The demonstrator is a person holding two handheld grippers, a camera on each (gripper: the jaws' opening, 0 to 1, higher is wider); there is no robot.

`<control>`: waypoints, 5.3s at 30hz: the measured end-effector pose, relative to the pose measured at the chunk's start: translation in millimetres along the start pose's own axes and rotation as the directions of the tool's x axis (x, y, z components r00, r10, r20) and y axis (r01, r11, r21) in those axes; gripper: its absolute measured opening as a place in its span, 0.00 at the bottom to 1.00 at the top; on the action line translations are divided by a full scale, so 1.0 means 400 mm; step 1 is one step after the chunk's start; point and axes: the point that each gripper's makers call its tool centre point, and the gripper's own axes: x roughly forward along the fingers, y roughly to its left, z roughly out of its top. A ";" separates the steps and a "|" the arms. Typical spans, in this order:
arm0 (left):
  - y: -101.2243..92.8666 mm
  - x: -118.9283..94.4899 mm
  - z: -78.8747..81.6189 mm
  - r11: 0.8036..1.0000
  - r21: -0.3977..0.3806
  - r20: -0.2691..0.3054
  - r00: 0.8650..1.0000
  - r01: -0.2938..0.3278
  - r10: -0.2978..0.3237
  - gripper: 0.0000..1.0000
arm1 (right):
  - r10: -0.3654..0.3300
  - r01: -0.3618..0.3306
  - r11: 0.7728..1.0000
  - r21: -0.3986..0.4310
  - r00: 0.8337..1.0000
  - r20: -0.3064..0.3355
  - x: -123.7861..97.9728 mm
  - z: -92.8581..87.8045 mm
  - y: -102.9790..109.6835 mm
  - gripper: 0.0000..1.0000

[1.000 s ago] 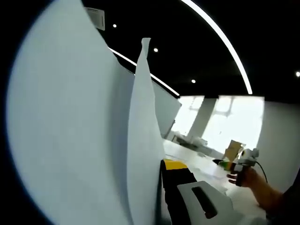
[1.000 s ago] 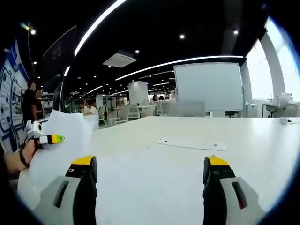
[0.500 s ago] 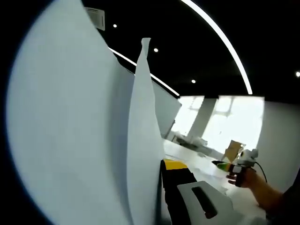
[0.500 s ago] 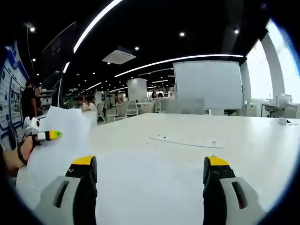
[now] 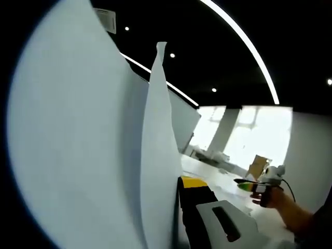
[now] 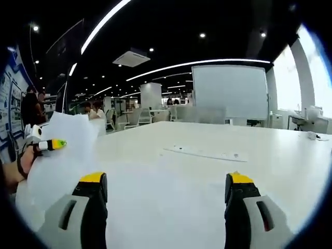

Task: Organize the stack of printing papers by aligning and flattening the scattered papers on the table

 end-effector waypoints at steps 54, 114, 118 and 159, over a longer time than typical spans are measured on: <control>0.002 -0.001 0.003 1.000 -0.007 0.004 1.000 -0.002 0.002 0.06 | -0.024 0.023 1.000 -0.022 0.998 -0.059 0.009 -0.033 -0.023 0.89; 0.002 -0.001 0.003 1.000 -0.005 0.004 1.000 -0.004 0.004 0.06 | -0.031 0.029 0.999 -0.014 0.994 -0.106 0.011 -0.060 -0.027 0.89; 0.003 -0.001 0.003 1.000 -0.005 0.004 1.000 -0.004 0.005 0.06 | -0.031 0.029 0.999 -0.017 0.993 -0.110 0.011 -0.062 -0.027 0.89; -0.004 -0.001 0.002 1.000 -0.009 0.005 1.000 -0.003 0.003 0.06 | -0.046 0.041 0.998 -0.039 0.987 -0.153 0.015 -0.089 -0.041 0.89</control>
